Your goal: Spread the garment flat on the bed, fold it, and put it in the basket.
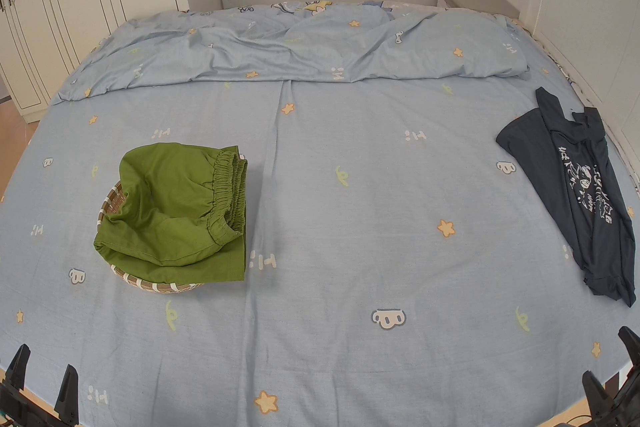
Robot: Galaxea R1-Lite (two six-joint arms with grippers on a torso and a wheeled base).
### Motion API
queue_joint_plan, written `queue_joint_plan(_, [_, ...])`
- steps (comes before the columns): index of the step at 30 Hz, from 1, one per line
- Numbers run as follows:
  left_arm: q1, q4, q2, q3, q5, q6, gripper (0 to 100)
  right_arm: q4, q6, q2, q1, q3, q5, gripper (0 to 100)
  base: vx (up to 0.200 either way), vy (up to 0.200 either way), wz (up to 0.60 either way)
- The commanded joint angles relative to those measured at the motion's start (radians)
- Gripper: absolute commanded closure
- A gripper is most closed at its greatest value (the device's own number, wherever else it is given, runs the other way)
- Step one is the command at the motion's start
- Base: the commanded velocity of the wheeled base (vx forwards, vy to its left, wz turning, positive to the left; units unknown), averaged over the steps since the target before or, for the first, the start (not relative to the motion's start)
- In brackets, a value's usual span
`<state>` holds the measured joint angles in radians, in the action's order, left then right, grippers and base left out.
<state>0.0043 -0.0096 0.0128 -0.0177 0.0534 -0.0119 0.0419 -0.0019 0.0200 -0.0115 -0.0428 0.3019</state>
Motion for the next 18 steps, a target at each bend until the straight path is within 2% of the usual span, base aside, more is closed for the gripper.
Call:
queue_joint_plan(1, [0.000, 0.005, -0.013, 0.018, -0.003, -0.003, 0, -0.020, 0.030, -0.017, 0.007, 0.014, -0.070, 0, 0.000, 0.000, 0.00])
queue_joint_plan(3, [0.000, 0.005, -0.013, 0.018, -0.003, -0.005, 0, -0.031, 0.025, -0.017, 0.007, 0.015, -0.170, 0, 0.000, 0.000, 0.00])
queue_joint_plan(4, [0.000, 0.005, -0.013, 0.018, -0.003, -0.005, 0, -0.042, 0.010, -0.017, 0.008, 0.021, -0.251, 0, 0.000, 0.000, 0.00])
queue_joint_plan(6, [0.000, 0.007, -0.013, 0.018, -0.003, -0.003, 0, -0.042, 0.002, -0.018, 0.010, 0.043, -0.328, 0, 0.000, 0.000, 0.00])
queue_joint_plan(18, [-0.001, 0.005, -0.013, 0.018, -0.003, -0.003, 0, -0.042, 0.002, -0.020, 0.008, 0.043, -0.313, 0, 0.000, 0.000, 0.00])
